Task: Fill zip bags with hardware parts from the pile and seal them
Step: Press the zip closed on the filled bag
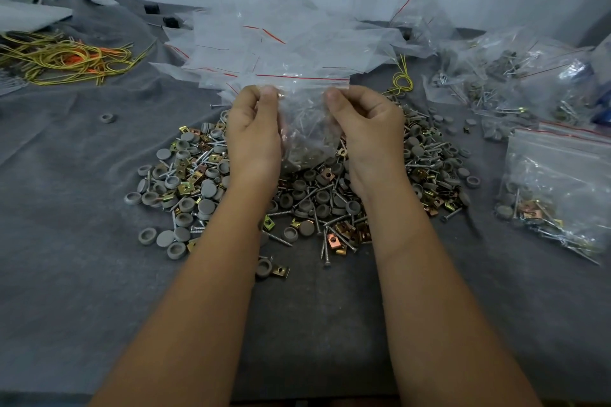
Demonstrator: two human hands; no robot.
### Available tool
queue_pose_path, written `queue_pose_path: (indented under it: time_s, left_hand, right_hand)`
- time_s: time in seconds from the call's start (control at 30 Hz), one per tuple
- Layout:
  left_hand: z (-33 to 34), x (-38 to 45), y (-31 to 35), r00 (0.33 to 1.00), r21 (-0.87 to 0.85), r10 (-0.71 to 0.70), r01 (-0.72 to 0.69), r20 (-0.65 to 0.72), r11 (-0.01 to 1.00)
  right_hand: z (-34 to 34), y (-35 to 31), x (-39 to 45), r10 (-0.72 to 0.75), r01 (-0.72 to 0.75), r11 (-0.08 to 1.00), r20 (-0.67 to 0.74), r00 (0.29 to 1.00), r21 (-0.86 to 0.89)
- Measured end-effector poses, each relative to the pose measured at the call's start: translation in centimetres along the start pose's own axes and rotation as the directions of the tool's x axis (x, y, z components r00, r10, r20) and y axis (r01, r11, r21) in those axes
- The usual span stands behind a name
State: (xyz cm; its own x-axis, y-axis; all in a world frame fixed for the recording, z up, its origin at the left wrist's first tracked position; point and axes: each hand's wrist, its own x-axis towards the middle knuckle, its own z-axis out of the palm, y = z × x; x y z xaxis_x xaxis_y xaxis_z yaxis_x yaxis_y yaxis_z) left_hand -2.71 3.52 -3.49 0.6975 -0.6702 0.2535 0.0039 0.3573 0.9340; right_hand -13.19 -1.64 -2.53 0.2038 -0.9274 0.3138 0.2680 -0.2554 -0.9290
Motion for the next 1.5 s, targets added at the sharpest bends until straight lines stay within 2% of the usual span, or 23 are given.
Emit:
queue_pose_path:
  time_s: [0.23, 0.4, 0.6, 0.7, 0.9, 1.17, 1.4, 1.5]
  left_hand:
    - [-0.1, 0.0, 0.0, 0.997, -0.009, 0.071, -0.071, -0.019, 0.997]
    - [-0.3, 0.5, -0.5, 0.995, -0.067, 0.023, -0.029, -0.094, 0.997]
    - [-0.3, 0.6, -0.4, 0.999, -0.088, 0.007, -0.011, -0.046, 0.996]
    - [-0.2, 0.4, -0.3, 1.0, -0.088, 0.005, -0.006, -0.01, 0.996]
    - [-0.2, 0.3, -0.3, 1.0, -0.087, 0.005, -0.004, 0.009, 0.996]
    - [-0.3, 0.5, -0.6, 0.998, -0.159, -0.037, 0.028, -0.054, 0.987]
    - [-0.4, 0.9, -0.8, 0.995, -0.179, -0.084, 0.073, -0.051, 0.981]
    - [-0.5, 1.0, -0.9, 0.995, -0.187, -0.083, 0.07, -0.06, 0.98]
  right_hand:
    - [-0.2, -0.1, 0.1, 0.065, -0.061, 0.991, -0.03, 0.997, 0.122]
    - [-0.4, 0.0, 0.2, 0.018, -0.01, 0.995, -0.082, 0.996, 0.097]
    - [-0.2, 0.0, 0.4, 0.076, -0.07, 0.986, -0.035, 0.996, 0.148]
    - [-0.2, 0.2, 0.2, 0.056, -0.056, 0.991, 0.005, 0.998, 0.12]
    - [-0.1, 0.3, 0.2, 0.017, -0.015, 0.998, -0.026, 1.0, 0.056]
    - [-0.1, 0.3, 0.3, 0.045, -0.04, 0.994, -0.052, 0.998, 0.104]
    - [-0.2, 0.4, 0.2, -0.014, 0.016, 0.999, -0.059, 0.998, 0.029]
    - [-0.3, 0.3, 0.2, 0.006, -0.002, 0.998, -0.071, 0.997, 0.058]
